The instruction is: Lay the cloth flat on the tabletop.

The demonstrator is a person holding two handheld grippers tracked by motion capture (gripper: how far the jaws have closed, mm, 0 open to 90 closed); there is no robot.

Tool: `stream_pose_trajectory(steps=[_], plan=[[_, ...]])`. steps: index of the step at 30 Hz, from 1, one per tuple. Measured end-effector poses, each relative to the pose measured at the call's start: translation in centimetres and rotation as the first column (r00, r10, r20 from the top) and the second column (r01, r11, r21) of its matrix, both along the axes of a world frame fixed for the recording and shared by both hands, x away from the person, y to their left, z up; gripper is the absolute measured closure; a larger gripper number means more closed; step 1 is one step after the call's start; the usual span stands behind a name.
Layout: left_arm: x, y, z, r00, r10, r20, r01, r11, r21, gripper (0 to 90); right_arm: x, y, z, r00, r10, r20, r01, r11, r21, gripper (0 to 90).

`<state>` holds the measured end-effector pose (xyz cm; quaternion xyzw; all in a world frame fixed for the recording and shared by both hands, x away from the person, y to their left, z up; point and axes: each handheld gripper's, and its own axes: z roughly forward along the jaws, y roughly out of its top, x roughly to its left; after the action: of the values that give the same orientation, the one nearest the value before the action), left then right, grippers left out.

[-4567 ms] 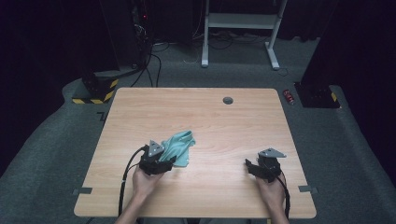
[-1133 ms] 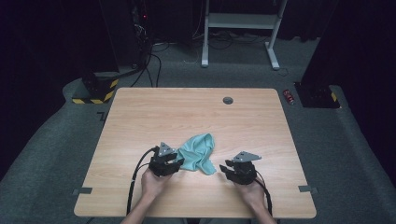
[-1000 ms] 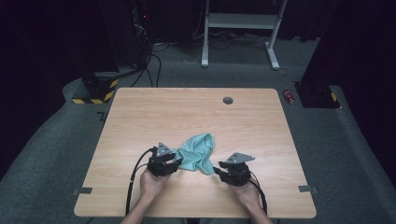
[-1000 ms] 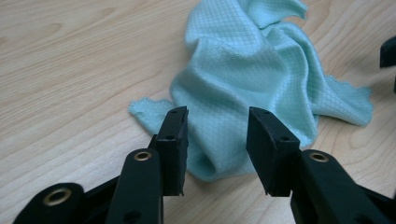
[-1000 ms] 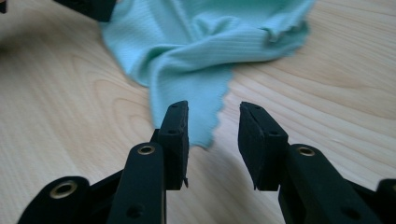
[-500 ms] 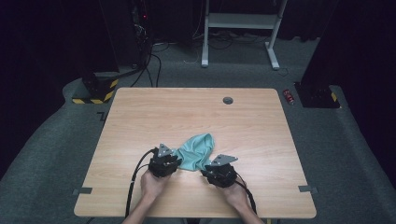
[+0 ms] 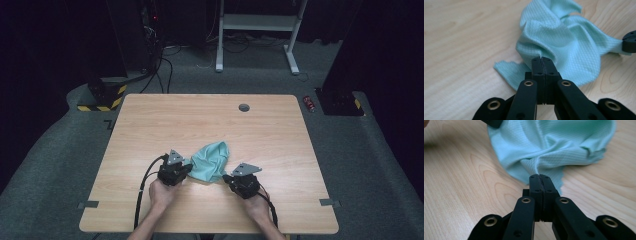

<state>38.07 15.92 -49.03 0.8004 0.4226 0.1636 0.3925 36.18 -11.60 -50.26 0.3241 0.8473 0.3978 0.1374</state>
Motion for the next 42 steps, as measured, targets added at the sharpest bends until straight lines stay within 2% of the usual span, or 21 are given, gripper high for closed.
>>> stream_pose_trajectory(steps=[4, 6, 10, 12, 15, 17, 23, 25, 27, 30, 34, 37, 38, 42], plan=[[0.6, 0.2, 1.1, 0.9998, 0.007, 0.019, -0.007, 1.0, -0.006, 89.7, 0.0, -1.6, 0.6, 0.9997, -0.022, 0.009, 0.022, 1.0, 0.021, 89.6], [0.8, 0.1, 1.1, 0.9998, 0.006, 0.017, -0.006, 1.0, -0.004, 89.7, 0.0, -2.1, 0.6, 0.9994, -0.035, 0.005, 0.035, 0.999, 0.026, 89.6], [1.6, -0.8, 0.0, 0.9999, 0.002, -0.011, -0.002, 0.9996, 0.029, 89.2, 0.3, -2.4, -0.1, 0.9986, -0.048, -0.022, 0.048, 0.999, -0.003, 89.6], [1.7, -1.1, -0.5, 0.9999, -0.003, -0.013, 0.004, 0.9994, 0.035, 88.5, 0.7, -2.2, -0.5, 0.9971, -0.063, -0.043, 0.063, 0.998, -0.018, 89.2], [1.4, -1.0, -0.6, 0.9998, -0.015, -0.011, 0.015, 0.9995, 0.027, 80.9, 0.9, -2.3, -0.6, 0.9949, -0.082, -0.059, 0.081, 0.996, -0.022, 82.8], [0.9, -0.7, -0.3, 0.9998, -0.02, 0.0, 0.02, 0.9993, 0.031, 75.0, 0.8, -2.3, -0.3, 0.9954, -0.083, -0.048, 0.083, 0.997, -0.012, 76.6], [-0.8, 1.0, 0.1, 0.9998, -0.019, -0.007, 0.019, 0.9996, 0.02, 60.0, 0.3, -1.5, 0.8, 0.9991, -0.043, 0.004, 0.043, 0.999, 0.006, 66.9], [-1.2, 1.3, -0.4, 0.9997, -0.019, -0.019, 0.019, 0.9994, 0.027, 57.2, 0.3, -0.8, 0.8, 0.9997, -0.025, 0.004, 0.025, 1.0, -0.014, 62.2], [-1.5, 1.5, -1.0, 0.9993, -0.026, -0.026, 0.028, 0.9972, 0.07, 55.1, 0.6, 0.3, 0.6, 1.0, 0.002, 0.004, -0.002, 0.999, -0.048, 57.3], [-1.5, 1.3, -1.6, 0.9986, -0.035, -0.041, 0.038, 0.9952, 0.09, 53.1, 1.0, 1.5, 0.2, 0.9996, 0.025, 0.013, -0.024, 0.995, -0.096, 56.9], [-1.1, 0.9, -2.1, 0.9984, -0.028, -0.048, 0.033, 0.9947, 0.098, 56.0, 1.6, 1.8, -0.3, 0.9994, 0.029, -0.02, -0.032, 0.991, -0.133, 70.1], [-0.7, 0.5, -2.3, 0.9979, -0.041, -0.051, 0.045, 0.9955, 0.083, 64.7, 1.5, 1.9, -0.4, 0.999, 0.042, -0.013, -0.043, 0.987, -0.158, 83.6], [-0.6, 0.4, -2.3, 0.9972, -0.046, -0.058, 0.051, 0.9959, 0.075, 70.2, 1.5, 1.9, -0.4, 0.9987, 0.049, -0.012, -0.051, 0.985, -0.163, 87.4], [-0.2, 0.0, -1.7, 0.9962, -0.058, -0.065, 0.063, 0.9947, 0.081, 86.8, 1.5, 1.9, 0.1, 0.9983, 0.058, -0.002, -0.057, 0.987, -0.152, 88.8]])
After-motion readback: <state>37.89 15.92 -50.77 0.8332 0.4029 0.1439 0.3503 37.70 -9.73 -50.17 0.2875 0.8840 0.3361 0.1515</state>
